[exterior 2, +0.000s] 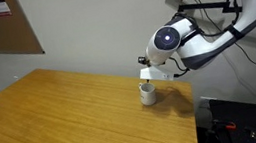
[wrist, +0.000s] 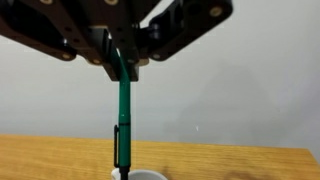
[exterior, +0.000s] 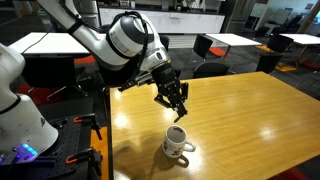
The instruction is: Remove the green pen from the mug
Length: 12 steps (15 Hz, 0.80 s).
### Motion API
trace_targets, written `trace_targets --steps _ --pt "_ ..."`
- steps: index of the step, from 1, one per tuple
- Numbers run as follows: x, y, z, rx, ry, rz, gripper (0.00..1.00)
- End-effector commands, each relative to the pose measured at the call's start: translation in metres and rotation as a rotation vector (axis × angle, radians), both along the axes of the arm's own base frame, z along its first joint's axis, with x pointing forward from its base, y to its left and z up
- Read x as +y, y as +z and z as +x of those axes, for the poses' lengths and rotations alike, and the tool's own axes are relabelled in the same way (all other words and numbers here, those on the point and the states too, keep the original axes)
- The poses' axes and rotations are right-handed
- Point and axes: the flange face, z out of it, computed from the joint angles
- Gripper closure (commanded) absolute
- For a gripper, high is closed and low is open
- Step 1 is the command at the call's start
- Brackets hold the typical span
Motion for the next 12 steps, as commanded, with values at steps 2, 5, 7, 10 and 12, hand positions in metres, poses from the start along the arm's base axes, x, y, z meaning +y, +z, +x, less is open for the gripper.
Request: trace_targets --steps 2,5,7,10,12 --pt "0.017 0.014 -0.006 -0.061 0.081 0.052 0.97" --pt "0.032 0.011 -0.001 -0.071 0.163 0.096 0.97" --pt "0.044 0.008 0.001 -0.076 0.238 0.134 0.97" --pt "0.061 0.004 0.001 -0.06 0.357 0.178 0.97" --pt "0.072 0.0 -0.001 -0.033 0.443 0.199 0.97"
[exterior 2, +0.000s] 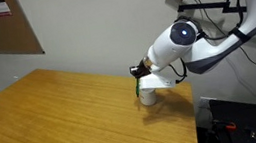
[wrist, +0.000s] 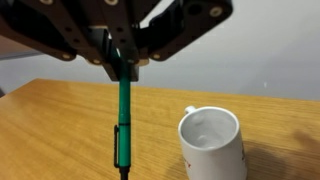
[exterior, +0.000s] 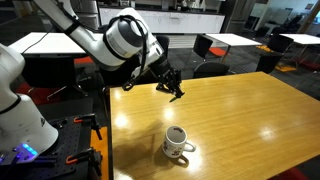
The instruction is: Remove the green pen from the mug
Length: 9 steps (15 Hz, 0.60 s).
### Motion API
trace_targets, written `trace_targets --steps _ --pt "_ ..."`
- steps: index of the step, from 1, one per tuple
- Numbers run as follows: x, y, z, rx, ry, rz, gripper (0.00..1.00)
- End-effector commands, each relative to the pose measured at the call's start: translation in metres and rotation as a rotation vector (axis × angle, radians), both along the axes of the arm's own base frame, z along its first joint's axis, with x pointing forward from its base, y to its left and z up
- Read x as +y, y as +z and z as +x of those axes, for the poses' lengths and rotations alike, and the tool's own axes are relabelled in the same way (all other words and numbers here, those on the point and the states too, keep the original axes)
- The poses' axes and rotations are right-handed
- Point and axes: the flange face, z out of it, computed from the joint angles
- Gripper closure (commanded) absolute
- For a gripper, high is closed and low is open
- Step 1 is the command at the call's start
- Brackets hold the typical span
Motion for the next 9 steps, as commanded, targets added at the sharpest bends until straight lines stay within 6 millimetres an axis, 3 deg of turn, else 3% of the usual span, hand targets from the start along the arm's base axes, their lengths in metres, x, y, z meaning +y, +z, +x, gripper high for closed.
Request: trace_targets --steps 1,6,9 --pt "0.017 -0.005 -0.005 0.038 0.15 0.028 0.97" --pt "0.046 -0.015 -0.01 0.146 0.322 0.024 0.97" --pt "0.074 -0.016 -0.009 0.211 0.42 0.022 0.97"
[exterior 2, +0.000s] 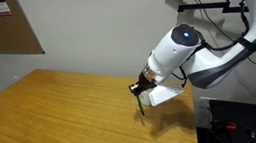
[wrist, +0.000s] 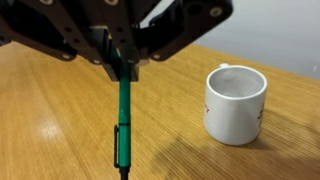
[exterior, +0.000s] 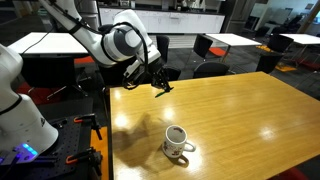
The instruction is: Remove the green pen from the mug
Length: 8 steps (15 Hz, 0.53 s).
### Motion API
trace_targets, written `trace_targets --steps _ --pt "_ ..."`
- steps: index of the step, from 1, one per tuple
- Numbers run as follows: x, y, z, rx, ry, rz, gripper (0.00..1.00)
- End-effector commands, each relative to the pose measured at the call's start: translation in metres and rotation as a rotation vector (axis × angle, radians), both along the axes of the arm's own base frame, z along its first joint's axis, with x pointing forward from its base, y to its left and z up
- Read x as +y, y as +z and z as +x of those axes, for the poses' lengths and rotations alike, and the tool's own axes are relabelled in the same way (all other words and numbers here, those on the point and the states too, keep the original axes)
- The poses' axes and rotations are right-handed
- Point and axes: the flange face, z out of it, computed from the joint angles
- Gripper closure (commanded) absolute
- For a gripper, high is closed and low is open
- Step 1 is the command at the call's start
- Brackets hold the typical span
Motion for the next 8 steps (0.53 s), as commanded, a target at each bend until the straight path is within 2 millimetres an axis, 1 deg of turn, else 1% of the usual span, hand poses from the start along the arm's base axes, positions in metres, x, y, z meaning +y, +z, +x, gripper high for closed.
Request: trace_targets --steps 1,5,8 --pt "0.034 0.003 -0.002 0.062 0.118 -0.001 0.97" --pt "0.077 0.009 0.001 0.126 0.228 0.002 0.97" --pt "0.102 0.009 0.0 0.189 0.292 -0.004 0.97"
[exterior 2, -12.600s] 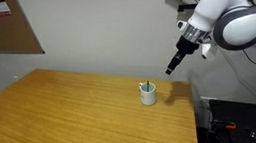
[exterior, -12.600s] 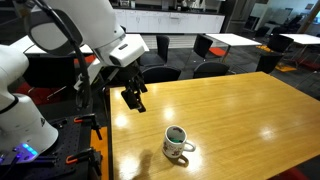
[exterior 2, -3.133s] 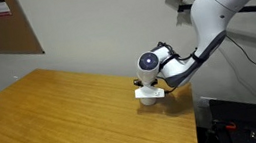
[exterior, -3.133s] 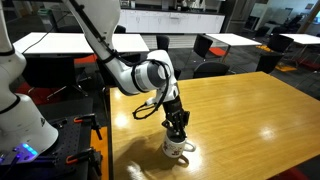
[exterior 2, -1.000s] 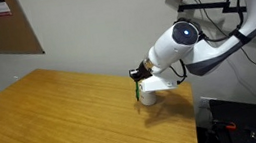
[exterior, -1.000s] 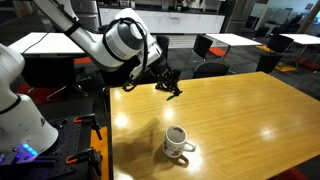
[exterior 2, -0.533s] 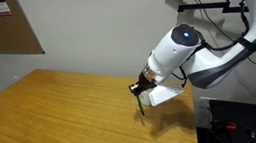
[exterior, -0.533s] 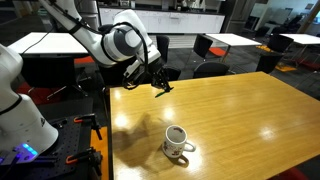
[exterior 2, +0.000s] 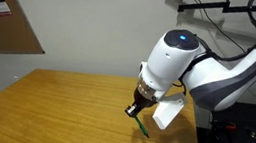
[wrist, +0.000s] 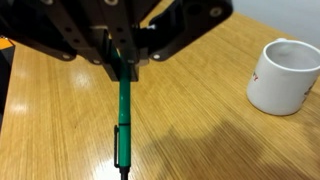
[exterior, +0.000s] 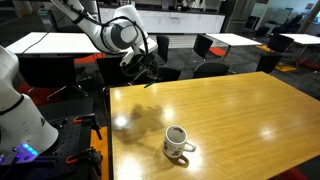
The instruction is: Remove the green pen from the mug
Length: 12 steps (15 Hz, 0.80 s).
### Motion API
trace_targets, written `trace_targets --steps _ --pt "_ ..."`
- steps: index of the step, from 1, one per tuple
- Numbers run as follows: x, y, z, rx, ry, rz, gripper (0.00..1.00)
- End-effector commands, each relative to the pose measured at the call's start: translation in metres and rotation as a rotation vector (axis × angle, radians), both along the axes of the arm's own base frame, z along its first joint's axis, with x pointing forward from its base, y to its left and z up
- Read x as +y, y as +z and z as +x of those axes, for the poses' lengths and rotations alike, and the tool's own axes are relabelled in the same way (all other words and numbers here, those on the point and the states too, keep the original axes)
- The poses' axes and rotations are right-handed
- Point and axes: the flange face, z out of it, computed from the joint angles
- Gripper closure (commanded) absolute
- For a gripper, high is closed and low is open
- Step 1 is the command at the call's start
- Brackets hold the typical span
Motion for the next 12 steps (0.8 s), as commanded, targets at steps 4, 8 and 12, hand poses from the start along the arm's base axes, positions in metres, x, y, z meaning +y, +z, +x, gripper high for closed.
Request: trace_targets --steps 4,8,12 --pt "0.031 0.003 -0.002 0.146 0.1 -0.035 0.97" --pt "0.031 -0.008 -0.005 0.215 0.122 -0.048 0.97" --pt "0.024 -0.024 -0.008 0.271 0.111 -0.058 0.97"
